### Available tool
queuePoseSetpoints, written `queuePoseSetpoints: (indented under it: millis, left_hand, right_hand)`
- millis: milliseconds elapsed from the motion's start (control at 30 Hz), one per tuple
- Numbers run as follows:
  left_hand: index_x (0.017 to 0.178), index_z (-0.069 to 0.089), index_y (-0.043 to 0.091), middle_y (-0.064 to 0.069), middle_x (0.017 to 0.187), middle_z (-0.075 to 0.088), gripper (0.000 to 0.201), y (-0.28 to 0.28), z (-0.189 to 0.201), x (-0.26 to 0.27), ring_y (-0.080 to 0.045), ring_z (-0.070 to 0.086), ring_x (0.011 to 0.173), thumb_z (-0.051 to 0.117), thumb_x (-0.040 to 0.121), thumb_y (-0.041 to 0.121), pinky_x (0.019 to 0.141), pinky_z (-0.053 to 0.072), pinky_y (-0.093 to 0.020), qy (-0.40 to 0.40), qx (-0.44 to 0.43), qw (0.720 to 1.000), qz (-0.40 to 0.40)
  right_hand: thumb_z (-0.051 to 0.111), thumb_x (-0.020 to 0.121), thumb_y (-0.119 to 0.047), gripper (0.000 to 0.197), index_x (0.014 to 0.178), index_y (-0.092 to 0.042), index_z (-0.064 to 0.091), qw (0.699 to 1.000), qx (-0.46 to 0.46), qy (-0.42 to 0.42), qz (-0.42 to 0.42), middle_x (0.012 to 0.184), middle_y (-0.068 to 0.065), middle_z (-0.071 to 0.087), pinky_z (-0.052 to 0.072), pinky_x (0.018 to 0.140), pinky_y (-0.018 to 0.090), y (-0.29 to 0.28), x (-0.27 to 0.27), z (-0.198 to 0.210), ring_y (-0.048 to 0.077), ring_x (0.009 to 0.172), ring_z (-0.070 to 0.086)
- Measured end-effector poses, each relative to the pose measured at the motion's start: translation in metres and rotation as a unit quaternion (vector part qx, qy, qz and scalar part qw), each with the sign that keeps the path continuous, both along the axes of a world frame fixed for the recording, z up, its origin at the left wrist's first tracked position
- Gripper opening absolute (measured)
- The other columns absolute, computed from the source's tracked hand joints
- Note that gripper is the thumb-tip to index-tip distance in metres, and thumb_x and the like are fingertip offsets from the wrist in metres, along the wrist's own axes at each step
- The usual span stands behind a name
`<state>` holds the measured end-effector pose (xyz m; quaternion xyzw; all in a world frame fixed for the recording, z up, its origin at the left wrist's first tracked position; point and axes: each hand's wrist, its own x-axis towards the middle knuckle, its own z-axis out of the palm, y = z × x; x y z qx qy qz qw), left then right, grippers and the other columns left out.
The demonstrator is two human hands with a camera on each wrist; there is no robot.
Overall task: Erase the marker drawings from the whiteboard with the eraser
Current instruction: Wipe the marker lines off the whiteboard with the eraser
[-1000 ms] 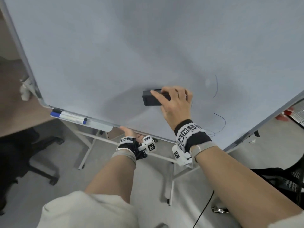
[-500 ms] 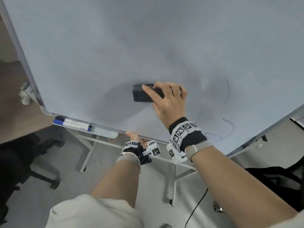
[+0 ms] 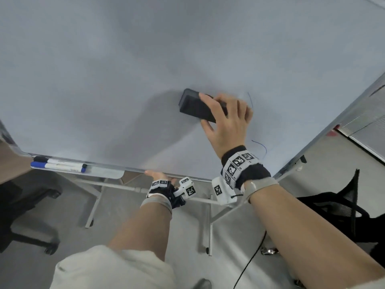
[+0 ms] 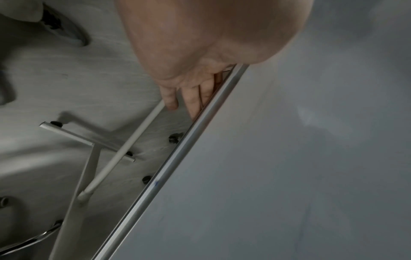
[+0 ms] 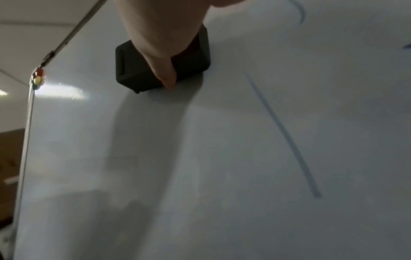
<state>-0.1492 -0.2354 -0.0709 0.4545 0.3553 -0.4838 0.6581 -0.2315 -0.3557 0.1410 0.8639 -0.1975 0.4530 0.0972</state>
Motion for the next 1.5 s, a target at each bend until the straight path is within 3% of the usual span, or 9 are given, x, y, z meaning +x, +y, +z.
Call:
queuePoseSetpoints:
  millis: [133, 333, 567, 833, 966, 1100, 1300, 1400, 1500]
  left_hand:
    - [0.127, 0.057, 0.013, -0.006, 0.12, 0.069, 0.114, -0.024, 0.024, -0.041, -0.028, 0.066, 0.111, 0.012, 0.063, 0.096, 0.101, 0.046, -0.043, 0.019, -0.02, 1.0, -0.009]
    - [0.143, 0.044, 0.015, -0.017, 0.143, 0.051, 0.099, -0.046, 0.032, -0.061, -0.036, 0.052, 0.129, 0.007, 0.082, 0.084, 0.107, 0.043, -0.052, -0.063, -0.043, 0.996, 0.054]
    - [0.094, 0.059, 0.01, -0.011, 0.077, 0.065, 0.093, -0.049, 0.047, -0.078, -0.026, 0.065, 0.067, 0.004, 0.082, 0.084, 0.071, 0.052, -0.036, -0.022, 0.029, 0.999, 0.022]
    - [0.138, 0.047, 0.009, -0.011, 0.14, 0.052, 0.091, -0.077, 0.046, -0.106, -0.033, 0.054, 0.119, 0.002, 0.091, 0.073, 0.082, 0.052, -0.038, -0.053, -0.026, 0.998, 0.02]
    - [0.091, 0.058, 0.011, -0.01, 0.076, 0.065, 0.088, -0.076, 0.03, -0.098, -0.024, 0.063, 0.071, 0.003, 0.086, 0.079, 0.069, 0.053, -0.032, -0.056, 0.016, 0.998, -0.039]
    - [0.084, 0.055, 0.01, -0.005, 0.072, 0.062, 0.087, -0.07, 0.028, -0.101, -0.025, 0.064, 0.076, 0.007, 0.083, 0.082, 0.072, 0.052, -0.042, -0.031, 0.056, 0.996, -0.066]
    - [0.076, 0.059, 0.011, -0.007, 0.066, 0.061, 0.09, -0.085, 0.016, -0.098, -0.023, 0.051, 0.059, 0.007, 0.08, 0.085, 0.053, 0.043, -0.033, -0.021, 0.011, 1.0, -0.016]
    - [0.085, 0.063, 0.009, -0.011, 0.074, 0.071, 0.088, -0.086, 0.03, -0.106, -0.025, 0.065, 0.068, 0.01, 0.087, 0.08, 0.064, 0.051, -0.033, 0.003, 0.007, 1.0, -0.007]
    - [0.126, 0.061, 0.017, -0.004, 0.122, 0.069, 0.094, -0.089, 0.039, -0.118, -0.026, 0.066, 0.114, 0.005, 0.086, 0.08, 0.096, 0.05, -0.041, 0.018, 0.022, 0.999, -0.031]
  right_hand:
    - [0.077, 0.069, -0.018, 0.06, 0.124, -0.037, 0.062, 0.995, 0.004, 0.101, 0.013, 0.112, -0.001, 0.059, 0.033, 0.089, 0.041, -0.026, -0.047, -0.043, 0.025, 0.101, 0.046]
    - [0.08, 0.062, -0.008, 0.062, 0.114, -0.038, 0.064, 0.968, 0.016, 0.249, 0.015, 0.11, -0.002, 0.059, 0.032, 0.086, 0.041, -0.051, -0.097, -0.104, 0.027, 0.1, 0.047]
    - [0.074, 0.072, -0.022, 0.055, 0.124, -0.036, 0.063, 0.999, 0.034, -0.019, -0.014, 0.114, 0.001, 0.06, 0.033, 0.092, 0.041, -0.068, -0.078, -0.011, 0.023, 0.103, 0.043]
    - [0.078, 0.07, -0.024, 0.061, 0.126, -0.04, 0.061, 0.987, -0.004, 0.154, 0.038, 0.115, -0.002, 0.06, 0.032, 0.09, 0.042, -0.066, -0.093, -0.053, 0.026, 0.102, 0.048]
    - [0.072, 0.077, -0.027, 0.056, 0.13, -0.039, 0.06, 1.0, -0.015, 0.012, -0.006, 0.116, -0.002, 0.061, 0.033, 0.094, 0.042, -0.081, -0.081, 0.002, 0.025, 0.106, 0.047]
    - [0.07, 0.076, -0.023, 0.058, 0.132, -0.038, 0.06, 0.996, 0.001, -0.079, -0.03, 0.12, -0.004, 0.061, 0.034, 0.095, 0.039, -0.088, -0.067, 0.042, 0.022, 0.11, 0.048]
    - [0.079, 0.069, -0.021, 0.063, 0.126, -0.042, 0.062, 0.99, 0.019, 0.139, 0.018, 0.115, -0.004, 0.061, 0.032, 0.092, 0.041, -0.087, -0.106, -0.061, 0.025, 0.103, 0.047]
    - [0.082, 0.068, -0.024, 0.065, 0.127, -0.041, 0.061, 0.987, 0.039, 0.155, 0.005, 0.115, -0.005, 0.059, 0.032, 0.092, 0.041, -0.092, -0.127, -0.074, 0.025, 0.103, 0.048]
    - [0.077, 0.072, -0.025, 0.061, 0.129, -0.038, 0.059, 0.997, 0.041, 0.058, -0.016, 0.115, -0.002, 0.057, 0.034, 0.092, 0.042, -0.103, -0.128, -0.043, 0.026, 0.102, 0.046]
